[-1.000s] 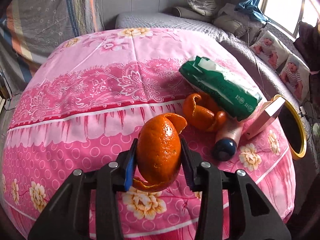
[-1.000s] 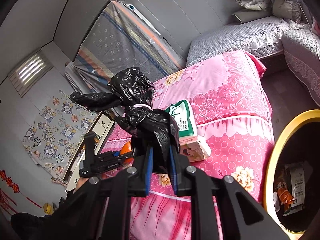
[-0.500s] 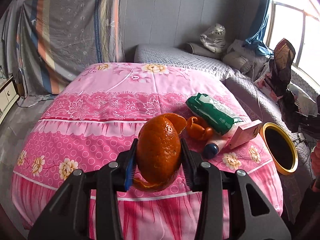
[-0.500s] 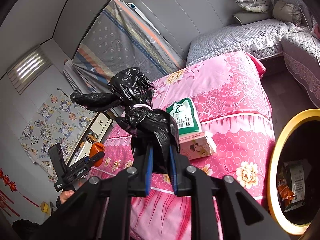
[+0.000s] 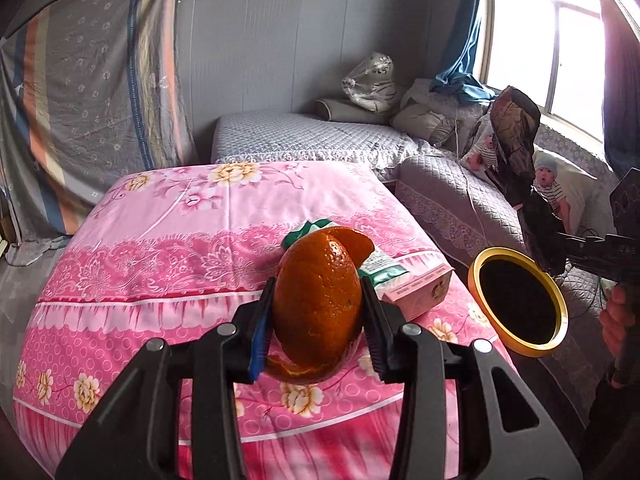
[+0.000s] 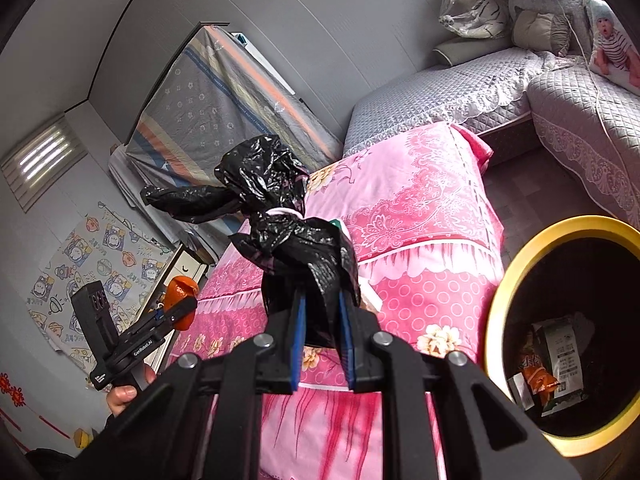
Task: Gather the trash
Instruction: 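Carry the orange and black bag over the bin and open both grippers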
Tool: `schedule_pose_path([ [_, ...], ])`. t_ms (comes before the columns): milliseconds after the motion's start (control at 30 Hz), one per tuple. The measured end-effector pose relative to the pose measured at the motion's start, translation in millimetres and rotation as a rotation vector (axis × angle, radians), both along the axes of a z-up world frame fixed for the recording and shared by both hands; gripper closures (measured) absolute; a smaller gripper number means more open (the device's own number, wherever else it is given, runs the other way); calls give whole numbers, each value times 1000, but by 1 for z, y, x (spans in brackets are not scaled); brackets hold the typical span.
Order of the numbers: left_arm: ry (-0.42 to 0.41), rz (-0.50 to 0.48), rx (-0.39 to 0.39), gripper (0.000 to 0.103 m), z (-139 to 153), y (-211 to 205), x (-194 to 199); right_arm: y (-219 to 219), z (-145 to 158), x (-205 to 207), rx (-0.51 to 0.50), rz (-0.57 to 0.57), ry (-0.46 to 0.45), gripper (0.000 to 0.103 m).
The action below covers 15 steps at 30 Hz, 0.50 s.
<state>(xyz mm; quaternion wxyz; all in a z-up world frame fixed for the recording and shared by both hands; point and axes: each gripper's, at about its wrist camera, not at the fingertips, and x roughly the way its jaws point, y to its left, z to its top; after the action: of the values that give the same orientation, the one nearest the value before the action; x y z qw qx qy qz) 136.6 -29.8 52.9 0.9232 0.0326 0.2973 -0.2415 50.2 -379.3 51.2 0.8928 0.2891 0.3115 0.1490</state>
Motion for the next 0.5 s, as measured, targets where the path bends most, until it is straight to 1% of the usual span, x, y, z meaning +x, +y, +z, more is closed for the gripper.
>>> schedule_pose_path([
  [267, -6, -139, 33, 65, 5, -76, 5, -49, -16, -19, 6, -143, 22, 89],
  [500, 10, -249, 31, 65, -1, -143, 9, -87, -34, -40, -19, -284, 54, 89],
])
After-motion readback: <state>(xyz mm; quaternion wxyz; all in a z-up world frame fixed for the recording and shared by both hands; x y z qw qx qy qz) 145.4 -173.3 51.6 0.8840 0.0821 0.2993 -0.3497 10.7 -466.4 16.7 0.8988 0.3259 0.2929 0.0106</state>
